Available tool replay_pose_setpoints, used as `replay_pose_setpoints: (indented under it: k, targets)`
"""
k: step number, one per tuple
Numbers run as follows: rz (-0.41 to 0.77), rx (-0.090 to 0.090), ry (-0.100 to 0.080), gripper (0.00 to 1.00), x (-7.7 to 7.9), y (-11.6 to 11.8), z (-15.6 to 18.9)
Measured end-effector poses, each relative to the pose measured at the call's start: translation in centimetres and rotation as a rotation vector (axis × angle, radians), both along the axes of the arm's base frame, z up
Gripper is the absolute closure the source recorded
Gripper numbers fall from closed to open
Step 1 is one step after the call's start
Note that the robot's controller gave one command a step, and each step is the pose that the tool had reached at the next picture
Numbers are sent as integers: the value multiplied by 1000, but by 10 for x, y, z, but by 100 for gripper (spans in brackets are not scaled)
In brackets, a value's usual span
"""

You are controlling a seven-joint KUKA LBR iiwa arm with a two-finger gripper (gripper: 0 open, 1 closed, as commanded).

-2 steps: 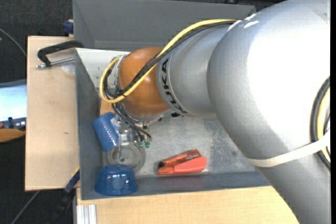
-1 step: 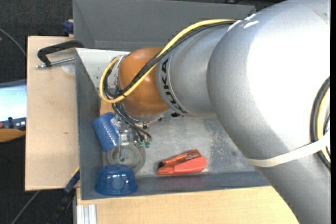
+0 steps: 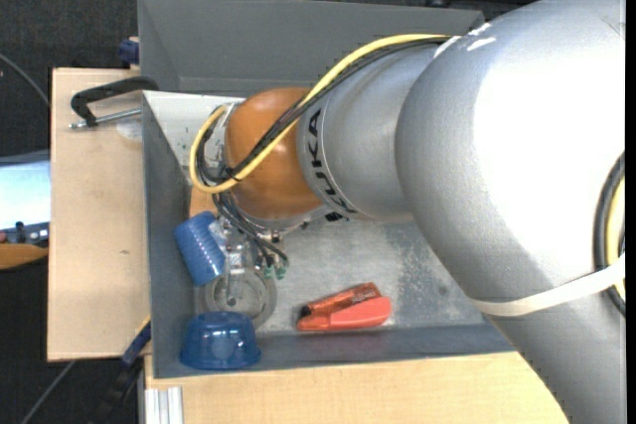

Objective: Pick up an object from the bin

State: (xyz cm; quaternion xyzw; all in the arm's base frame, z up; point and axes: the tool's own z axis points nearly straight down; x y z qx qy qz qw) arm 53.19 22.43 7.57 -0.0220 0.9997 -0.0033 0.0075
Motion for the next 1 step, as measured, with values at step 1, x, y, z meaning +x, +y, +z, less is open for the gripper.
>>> replay_pose_setpoints:
  k: [1]
  targets:
    - [0, -1, 1, 100, 0, 0, 12]
